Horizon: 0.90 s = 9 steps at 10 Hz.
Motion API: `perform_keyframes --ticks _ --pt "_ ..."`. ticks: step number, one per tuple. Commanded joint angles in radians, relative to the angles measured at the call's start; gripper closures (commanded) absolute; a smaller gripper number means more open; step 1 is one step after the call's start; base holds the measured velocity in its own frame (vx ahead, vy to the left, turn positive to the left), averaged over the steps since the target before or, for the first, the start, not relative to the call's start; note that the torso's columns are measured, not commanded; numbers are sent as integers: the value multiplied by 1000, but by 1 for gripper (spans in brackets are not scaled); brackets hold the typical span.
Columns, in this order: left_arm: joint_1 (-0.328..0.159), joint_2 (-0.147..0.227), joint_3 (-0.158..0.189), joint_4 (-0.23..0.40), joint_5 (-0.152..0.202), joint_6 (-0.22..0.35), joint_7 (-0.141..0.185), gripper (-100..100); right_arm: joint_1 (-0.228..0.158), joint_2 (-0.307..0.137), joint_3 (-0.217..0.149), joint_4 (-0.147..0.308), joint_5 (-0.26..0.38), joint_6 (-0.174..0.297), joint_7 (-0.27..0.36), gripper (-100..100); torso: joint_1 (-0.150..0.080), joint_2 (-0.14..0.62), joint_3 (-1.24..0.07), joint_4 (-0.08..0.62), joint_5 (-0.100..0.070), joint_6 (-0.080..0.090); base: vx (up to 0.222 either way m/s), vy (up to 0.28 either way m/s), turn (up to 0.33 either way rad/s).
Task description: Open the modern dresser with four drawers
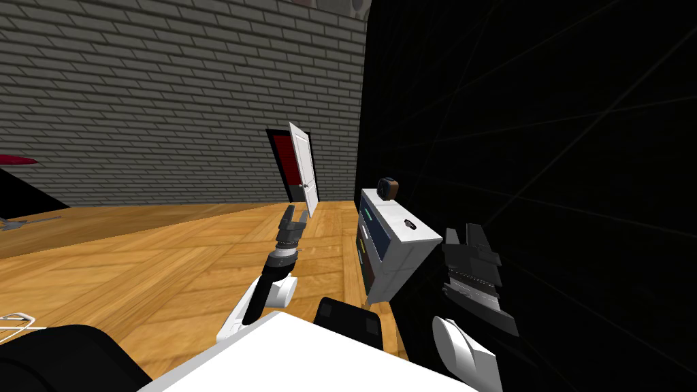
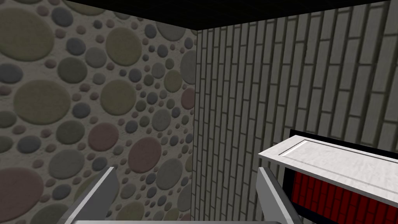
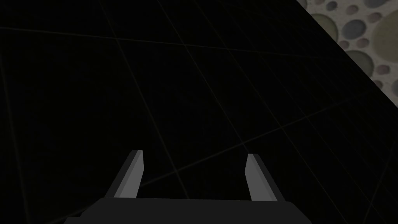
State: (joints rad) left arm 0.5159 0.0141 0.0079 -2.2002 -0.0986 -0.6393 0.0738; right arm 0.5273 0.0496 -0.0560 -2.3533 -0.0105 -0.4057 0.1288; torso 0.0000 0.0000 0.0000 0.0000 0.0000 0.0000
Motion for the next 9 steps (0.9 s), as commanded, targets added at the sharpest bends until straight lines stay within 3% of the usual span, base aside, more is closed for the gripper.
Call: perform_keyframes --ticks 1,9 --pt "0 0 0 0 0 0 0 0 0 0 0 0 0 0 0 0 0 40 -82 41 0 0 0 0 0" --pt "0 0 0 0 0 0 0 0 0 0 0 0 0 0 0 0 0 618 -1234 617 0 0 0 0 0"
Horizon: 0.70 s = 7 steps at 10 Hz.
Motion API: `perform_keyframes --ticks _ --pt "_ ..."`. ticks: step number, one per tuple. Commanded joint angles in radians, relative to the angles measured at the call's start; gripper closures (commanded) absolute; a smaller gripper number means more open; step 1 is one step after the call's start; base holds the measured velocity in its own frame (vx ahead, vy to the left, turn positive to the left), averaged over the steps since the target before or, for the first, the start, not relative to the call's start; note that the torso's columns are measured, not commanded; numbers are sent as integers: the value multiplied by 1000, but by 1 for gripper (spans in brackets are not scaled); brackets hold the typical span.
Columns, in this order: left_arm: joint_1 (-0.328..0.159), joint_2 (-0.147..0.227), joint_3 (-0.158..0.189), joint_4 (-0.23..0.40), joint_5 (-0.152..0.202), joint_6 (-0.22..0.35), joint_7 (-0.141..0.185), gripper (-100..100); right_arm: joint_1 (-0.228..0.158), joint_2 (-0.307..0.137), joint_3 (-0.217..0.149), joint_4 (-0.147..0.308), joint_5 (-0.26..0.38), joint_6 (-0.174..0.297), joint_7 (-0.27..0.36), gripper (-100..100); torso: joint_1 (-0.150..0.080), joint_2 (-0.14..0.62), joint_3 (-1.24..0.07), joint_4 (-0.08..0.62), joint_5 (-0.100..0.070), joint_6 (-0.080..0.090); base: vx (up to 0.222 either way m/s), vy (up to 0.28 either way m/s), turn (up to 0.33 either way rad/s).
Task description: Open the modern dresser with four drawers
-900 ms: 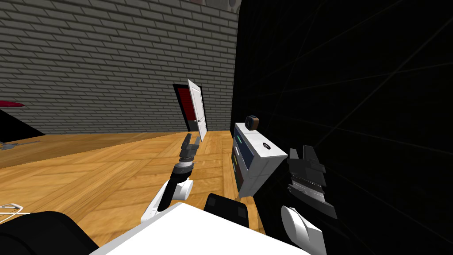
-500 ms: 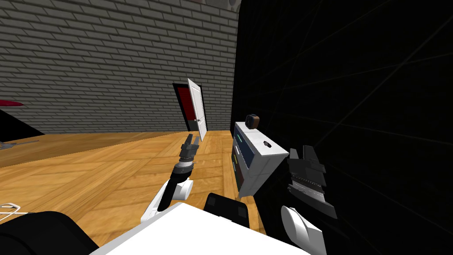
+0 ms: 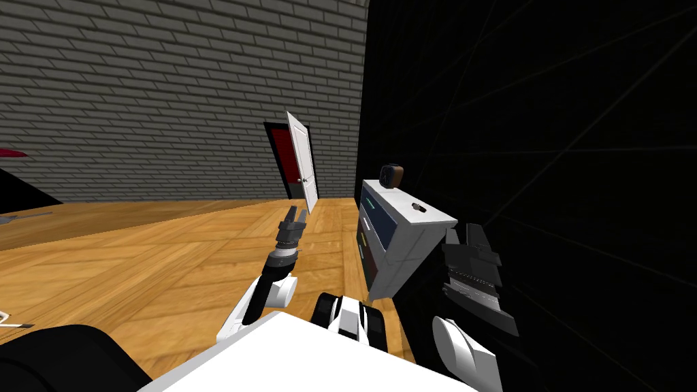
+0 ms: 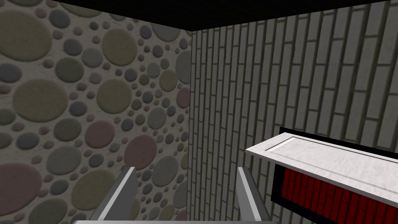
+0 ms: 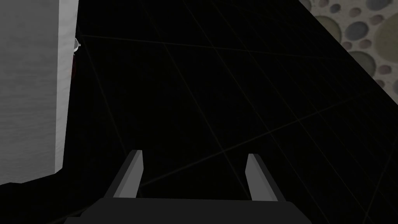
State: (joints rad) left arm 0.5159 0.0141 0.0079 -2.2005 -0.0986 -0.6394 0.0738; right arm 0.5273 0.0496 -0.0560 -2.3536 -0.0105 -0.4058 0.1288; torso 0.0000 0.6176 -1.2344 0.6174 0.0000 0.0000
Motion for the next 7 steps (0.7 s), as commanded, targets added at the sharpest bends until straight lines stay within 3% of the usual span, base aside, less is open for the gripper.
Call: perform_keyframes --ticks 1,2,6,7 --pt "0 0 0 0 0 0 0 0 -2 -50 -2 13 15 14 2 -100 0 74 -148 74 0 0 7 18 10" --pt "0 0 0 0 0 0 0 0 -2 -55 -2 13 15 14 2 -100 1 107 -217 107 0 0 6 23 5" --pt "0 0 0 0 0 0 0 0 -13 -175 -17 89 107 96 10 -100 2 120 -242 120 1 0 12 63 13" --pt "0 0 0 0 0 0 0 0 -13 -175 -17 89 107 96 10 -100 2 120 -242 121 1 0 0 75 4"
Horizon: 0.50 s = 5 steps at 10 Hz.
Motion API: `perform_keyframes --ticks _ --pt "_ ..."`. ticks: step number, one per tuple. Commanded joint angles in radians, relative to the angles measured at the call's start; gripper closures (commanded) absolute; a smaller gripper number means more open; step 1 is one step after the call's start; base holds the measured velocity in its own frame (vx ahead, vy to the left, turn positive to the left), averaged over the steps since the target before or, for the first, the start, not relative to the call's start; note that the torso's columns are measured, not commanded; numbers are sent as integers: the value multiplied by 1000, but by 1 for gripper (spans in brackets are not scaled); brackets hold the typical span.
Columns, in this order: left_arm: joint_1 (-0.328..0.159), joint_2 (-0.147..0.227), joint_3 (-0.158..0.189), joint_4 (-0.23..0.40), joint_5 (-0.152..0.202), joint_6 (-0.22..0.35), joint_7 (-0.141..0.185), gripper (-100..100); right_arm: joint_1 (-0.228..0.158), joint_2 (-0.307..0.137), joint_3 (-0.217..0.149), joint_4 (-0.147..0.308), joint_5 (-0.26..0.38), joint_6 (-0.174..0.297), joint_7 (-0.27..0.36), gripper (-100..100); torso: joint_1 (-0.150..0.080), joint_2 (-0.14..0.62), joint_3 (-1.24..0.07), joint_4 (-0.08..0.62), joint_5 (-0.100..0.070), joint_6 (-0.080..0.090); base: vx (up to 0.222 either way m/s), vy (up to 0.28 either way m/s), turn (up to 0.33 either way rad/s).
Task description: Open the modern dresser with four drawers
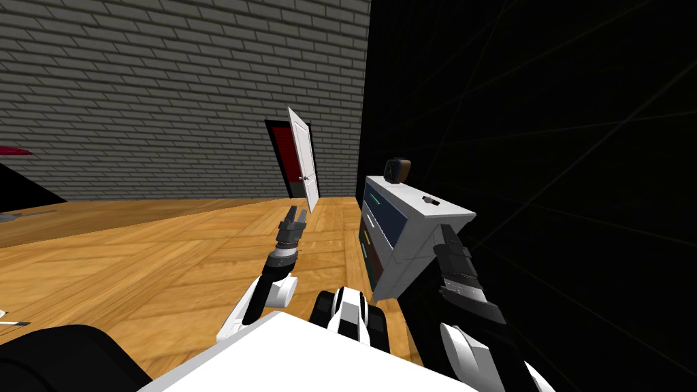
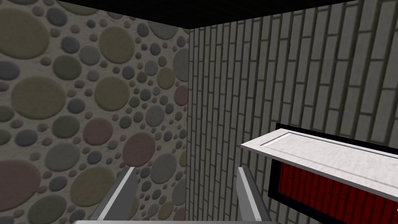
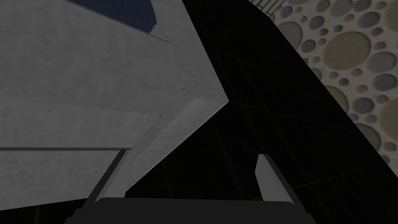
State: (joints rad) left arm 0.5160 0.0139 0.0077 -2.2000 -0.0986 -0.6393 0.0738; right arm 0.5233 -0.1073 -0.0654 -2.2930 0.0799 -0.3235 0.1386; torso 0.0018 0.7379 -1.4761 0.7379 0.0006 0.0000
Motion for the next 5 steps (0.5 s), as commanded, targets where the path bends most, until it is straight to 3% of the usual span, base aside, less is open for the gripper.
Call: perform_keyframes --ticks 1,4,5 --pt "0 0 0 0 0 0 0 0 -13 -36 -13 55 52 44 4 -100 -2 1 1 0 -1 0 -3 83 11" --pt "0 0 0 0 0 0 0 0 -21 -62 -25 116 130 113 11 -100 -2 -2 -1 -1 -1 -2 11 90 0" --pt "0 0 0 0 0 0 0 0 -21 -62 -25 116 134 115 11 -100 -2 -4 -2 -3 -2 -3 -5 74 15"
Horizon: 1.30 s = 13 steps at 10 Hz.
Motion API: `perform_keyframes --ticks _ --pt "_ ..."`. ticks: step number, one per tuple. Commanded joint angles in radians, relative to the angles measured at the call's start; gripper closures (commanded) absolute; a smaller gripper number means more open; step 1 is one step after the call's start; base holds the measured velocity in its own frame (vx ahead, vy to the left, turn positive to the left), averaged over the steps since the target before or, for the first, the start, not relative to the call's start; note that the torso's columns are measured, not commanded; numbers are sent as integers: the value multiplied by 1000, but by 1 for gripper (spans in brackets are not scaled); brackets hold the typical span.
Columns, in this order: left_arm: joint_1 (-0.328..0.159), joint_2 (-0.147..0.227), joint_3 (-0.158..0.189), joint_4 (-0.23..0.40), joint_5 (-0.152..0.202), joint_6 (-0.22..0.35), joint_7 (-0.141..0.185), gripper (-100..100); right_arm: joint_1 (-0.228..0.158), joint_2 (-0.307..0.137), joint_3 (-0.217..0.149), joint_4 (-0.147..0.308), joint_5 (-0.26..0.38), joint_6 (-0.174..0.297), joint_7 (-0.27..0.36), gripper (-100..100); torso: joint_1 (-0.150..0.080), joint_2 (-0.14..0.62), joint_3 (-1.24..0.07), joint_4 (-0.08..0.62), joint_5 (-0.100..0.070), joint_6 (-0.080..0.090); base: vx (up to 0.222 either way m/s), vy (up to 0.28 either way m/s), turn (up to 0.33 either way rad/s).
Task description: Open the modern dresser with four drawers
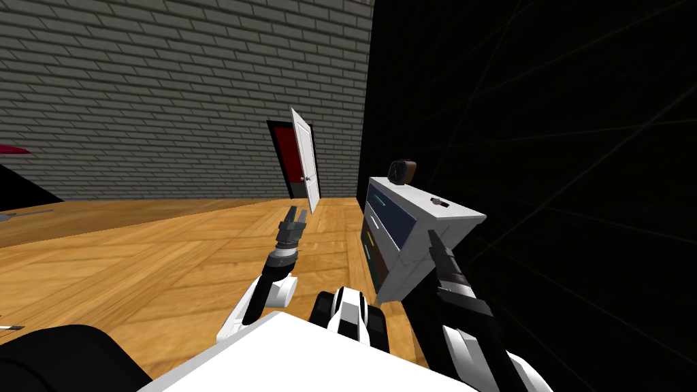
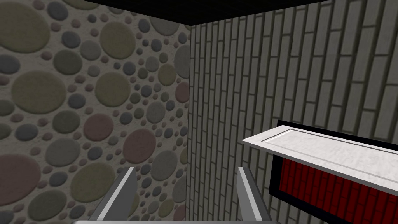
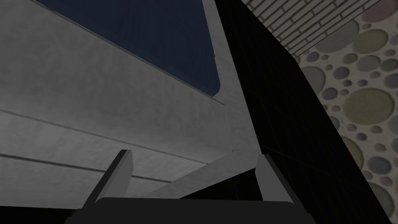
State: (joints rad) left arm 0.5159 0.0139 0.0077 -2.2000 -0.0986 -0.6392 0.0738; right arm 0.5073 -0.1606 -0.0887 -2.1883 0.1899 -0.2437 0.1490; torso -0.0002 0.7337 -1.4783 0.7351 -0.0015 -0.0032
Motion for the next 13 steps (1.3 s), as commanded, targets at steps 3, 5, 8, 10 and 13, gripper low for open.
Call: perform_keyframes --ticks 3,5,8,10,13 --pt "0 0 0 0 0 0 0 0 -13 -23 -17 81 110 102 9 -100 1 -7 -4 -3 -1 -2 7 90 1" --pt "0 0 0 0 0 0 0 0 -17 -27 -26 117 158 157 13 -100 -1 -10 -6 -5 -3 -4 2 95 12" --pt "0 0 0 0 0 0 0 0 -22 -29 -34 155 222 205 18 -100 -1 -13 -7 -6 -4 -5 17 92 4" --pt "0 0 0 0 0 0 0 0 -26 -31 -43 193 276 251 23 -100 -4 -16 -8 -8 -7 -7 10 100 30" --pt "0 0 0 0 0 0 0 0 -36 -30 -62 271 366 332 35 -100 -4 -10 -5 -4 -5 -4 19 116 21"
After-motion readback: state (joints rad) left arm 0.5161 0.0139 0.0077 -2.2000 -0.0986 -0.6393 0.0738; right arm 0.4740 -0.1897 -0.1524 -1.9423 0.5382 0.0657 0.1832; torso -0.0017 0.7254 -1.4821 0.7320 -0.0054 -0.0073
